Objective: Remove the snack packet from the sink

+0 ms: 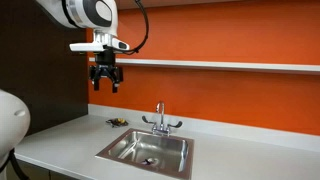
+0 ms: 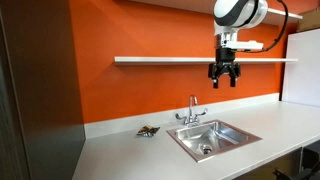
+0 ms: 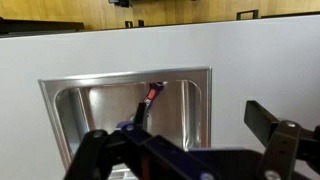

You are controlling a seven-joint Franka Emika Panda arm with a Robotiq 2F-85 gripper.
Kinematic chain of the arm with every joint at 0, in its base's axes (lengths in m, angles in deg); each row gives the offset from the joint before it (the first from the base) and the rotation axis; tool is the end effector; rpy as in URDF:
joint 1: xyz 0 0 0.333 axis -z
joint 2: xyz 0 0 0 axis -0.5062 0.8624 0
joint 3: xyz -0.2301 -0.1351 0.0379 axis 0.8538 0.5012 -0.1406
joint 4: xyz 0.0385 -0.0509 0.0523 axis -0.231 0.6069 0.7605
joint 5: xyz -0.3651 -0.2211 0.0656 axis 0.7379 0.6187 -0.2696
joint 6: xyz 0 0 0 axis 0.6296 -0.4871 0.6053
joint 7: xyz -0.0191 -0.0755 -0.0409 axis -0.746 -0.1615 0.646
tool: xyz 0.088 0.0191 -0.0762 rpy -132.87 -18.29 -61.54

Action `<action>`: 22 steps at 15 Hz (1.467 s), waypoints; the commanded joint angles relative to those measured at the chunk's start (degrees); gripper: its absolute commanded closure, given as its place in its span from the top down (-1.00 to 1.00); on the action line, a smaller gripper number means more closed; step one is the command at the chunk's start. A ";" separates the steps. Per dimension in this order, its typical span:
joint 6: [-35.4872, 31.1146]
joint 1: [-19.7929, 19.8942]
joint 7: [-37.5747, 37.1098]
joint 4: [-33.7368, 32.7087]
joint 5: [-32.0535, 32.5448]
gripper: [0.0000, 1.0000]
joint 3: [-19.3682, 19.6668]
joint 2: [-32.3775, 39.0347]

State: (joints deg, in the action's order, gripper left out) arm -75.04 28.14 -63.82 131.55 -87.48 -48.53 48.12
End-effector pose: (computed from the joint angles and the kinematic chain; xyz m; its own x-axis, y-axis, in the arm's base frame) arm 0.4328 0.0034 0.4185 0.9999 -0.0110 -0.0049 -0.0110 -0.9999 0.0073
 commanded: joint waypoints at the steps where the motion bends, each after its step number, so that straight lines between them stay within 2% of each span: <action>1: 0.12 0.91 0.43 -0.10 -0.45 1.00 -0.77 0.05; 12: 0.12 0.91 0.43 -0.10 -0.45 1.00 -0.77 0.08; 16: -4.23 1.15 1.24 -1.82 -0.09 1.00 -0.13 5.78; 22: -13.45 1.57 0.50 -4.72 -0.22 1.00 0.41 19.73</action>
State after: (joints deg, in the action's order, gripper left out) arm -85.88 28.34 -63.82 130.54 -87.46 -47.77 60.00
